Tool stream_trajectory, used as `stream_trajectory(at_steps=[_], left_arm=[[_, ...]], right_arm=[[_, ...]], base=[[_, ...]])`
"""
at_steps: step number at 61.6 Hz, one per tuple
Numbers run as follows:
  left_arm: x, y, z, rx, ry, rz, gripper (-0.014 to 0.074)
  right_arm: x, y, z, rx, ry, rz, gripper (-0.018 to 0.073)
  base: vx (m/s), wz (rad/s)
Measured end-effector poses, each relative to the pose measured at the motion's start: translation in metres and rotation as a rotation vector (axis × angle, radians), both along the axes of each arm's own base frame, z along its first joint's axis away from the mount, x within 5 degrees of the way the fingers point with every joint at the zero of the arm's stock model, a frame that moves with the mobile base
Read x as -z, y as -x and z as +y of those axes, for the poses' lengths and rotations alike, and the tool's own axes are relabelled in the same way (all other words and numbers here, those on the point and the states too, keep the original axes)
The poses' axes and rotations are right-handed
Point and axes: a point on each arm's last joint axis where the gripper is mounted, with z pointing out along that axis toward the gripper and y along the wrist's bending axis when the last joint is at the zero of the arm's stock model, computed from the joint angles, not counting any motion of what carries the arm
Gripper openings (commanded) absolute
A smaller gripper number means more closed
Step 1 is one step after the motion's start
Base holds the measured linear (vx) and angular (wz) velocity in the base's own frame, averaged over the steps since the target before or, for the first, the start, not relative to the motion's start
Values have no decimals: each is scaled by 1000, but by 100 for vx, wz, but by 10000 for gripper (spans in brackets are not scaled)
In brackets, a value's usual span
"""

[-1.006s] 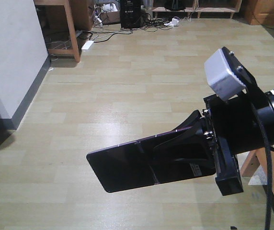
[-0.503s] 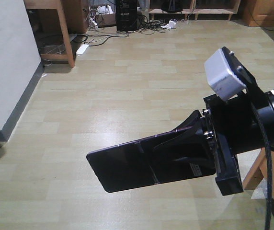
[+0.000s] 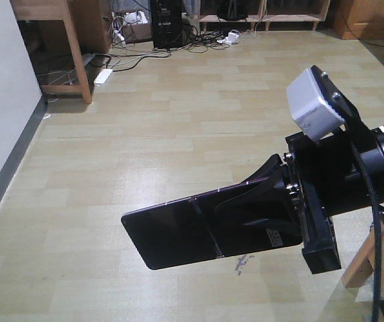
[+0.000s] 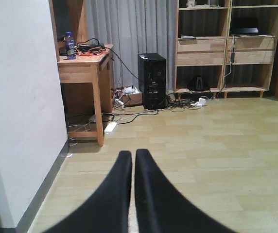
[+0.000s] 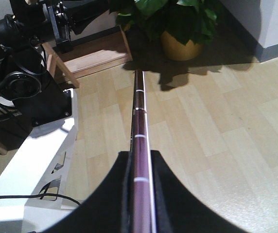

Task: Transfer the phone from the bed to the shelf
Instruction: 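Carry the phone in the right gripper while driving across the room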

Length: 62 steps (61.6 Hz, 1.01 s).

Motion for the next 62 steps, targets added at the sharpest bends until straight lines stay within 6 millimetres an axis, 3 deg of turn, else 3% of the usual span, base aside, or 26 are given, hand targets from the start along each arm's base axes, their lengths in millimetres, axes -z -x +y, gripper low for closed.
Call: stream_trajectory(at_steps=[62], left_arm=[[0,0,0,0,0,0,1]], right_arm=[[0,0,0,0,0,0,-2]], base=[[33,1]])
